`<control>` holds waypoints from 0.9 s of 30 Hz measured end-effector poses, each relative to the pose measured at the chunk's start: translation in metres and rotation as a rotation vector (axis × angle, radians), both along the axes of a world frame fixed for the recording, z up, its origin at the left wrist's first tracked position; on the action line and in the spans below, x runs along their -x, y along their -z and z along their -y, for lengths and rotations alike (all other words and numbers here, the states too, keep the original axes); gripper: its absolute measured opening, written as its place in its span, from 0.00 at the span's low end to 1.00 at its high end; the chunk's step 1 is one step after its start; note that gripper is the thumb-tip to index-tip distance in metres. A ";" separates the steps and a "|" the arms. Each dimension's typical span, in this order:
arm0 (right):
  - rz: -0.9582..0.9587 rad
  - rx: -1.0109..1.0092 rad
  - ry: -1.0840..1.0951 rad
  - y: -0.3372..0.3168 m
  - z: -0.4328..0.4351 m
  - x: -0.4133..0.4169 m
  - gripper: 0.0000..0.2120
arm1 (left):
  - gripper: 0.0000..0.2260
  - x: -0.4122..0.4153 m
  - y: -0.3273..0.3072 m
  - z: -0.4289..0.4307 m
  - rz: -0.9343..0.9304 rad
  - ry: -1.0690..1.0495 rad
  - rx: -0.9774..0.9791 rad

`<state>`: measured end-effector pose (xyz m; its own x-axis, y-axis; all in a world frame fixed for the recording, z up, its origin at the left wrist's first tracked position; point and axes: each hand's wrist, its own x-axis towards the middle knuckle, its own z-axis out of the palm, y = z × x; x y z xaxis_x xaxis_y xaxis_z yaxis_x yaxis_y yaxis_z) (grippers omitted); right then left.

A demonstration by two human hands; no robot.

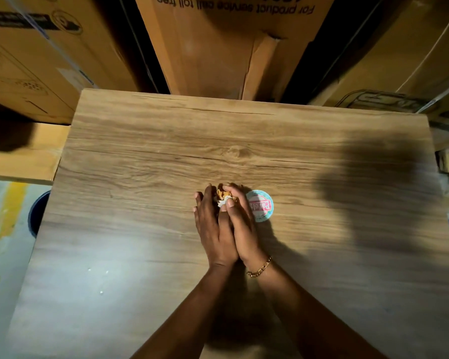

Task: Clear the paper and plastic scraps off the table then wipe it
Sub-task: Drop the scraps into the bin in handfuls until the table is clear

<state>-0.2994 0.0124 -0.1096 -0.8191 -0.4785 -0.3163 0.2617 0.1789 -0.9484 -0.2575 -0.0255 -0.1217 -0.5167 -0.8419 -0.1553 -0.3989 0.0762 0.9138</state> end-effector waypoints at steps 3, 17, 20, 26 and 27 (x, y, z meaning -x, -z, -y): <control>0.233 0.140 0.041 -0.010 0.007 -0.006 0.21 | 0.25 0.002 0.000 0.000 -0.087 -0.040 -0.083; 0.827 0.507 0.359 -0.058 -0.016 0.001 0.12 | 0.12 0.007 -0.057 -0.023 -0.273 -0.049 -0.322; 0.898 0.696 0.418 -0.066 -0.037 0.011 0.29 | 0.10 0.013 -0.077 -0.042 -0.282 -0.010 -0.275; 0.732 0.703 0.363 -0.135 -0.063 0.014 0.07 | 0.13 0.024 -0.122 -0.074 -0.279 0.123 -0.174; 0.690 0.693 0.398 -0.148 -0.066 0.013 0.16 | 0.14 0.025 -0.127 -0.078 -0.269 0.153 -0.159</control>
<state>-0.3126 0.0786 0.0382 -0.7033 -0.4697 -0.5336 0.7043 -0.5623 -0.4334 -0.2822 0.0521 0.0051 -0.6757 -0.7275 -0.1193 -0.1371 -0.0351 0.9899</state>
